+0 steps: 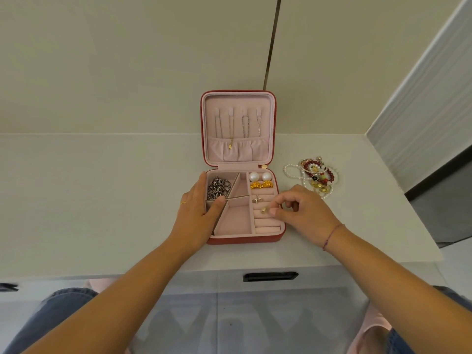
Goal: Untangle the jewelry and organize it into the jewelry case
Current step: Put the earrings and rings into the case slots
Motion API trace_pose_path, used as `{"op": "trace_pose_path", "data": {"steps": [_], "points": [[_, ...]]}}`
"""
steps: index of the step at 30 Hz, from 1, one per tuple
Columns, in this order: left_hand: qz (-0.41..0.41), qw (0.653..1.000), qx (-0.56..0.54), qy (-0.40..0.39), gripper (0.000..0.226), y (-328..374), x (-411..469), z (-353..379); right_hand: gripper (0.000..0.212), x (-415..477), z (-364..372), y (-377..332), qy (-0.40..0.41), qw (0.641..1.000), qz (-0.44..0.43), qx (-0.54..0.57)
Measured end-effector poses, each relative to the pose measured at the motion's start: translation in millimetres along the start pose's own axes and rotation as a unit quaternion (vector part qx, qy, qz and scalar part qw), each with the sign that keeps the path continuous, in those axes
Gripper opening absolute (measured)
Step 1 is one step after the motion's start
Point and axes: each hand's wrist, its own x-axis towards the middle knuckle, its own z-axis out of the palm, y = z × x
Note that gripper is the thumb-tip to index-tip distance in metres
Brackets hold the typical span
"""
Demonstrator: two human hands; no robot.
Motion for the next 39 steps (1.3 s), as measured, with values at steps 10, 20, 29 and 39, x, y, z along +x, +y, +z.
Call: {"op": "trace_pose_path", "data": {"steps": [10, 20, 29, 39], "points": [[-0.004, 1.0, 0.001, 0.006, 0.049, 6, -3, -1, 0.02, 2, -3, -2, 0.014, 0.996, -0.045, -0.069], [-0.027, 1.0, 0.007, 0.0, 0.055, 13, -5, -2, 0.004, 0, 6, -7, 0.023, 0.988, -0.091, -0.12], [-0.031, 0.999, 0.011, 0.005, 0.055, 18, -6, -4, 0.019, 0, 5, -10, -0.003, 0.989, -0.108, -0.1], [-0.032, 0.999, 0.009, 0.003, 0.055, 21, -7, -4, 0.009, 2, 13, -10, 0.039, 0.985, -0.114, -0.12]]}}
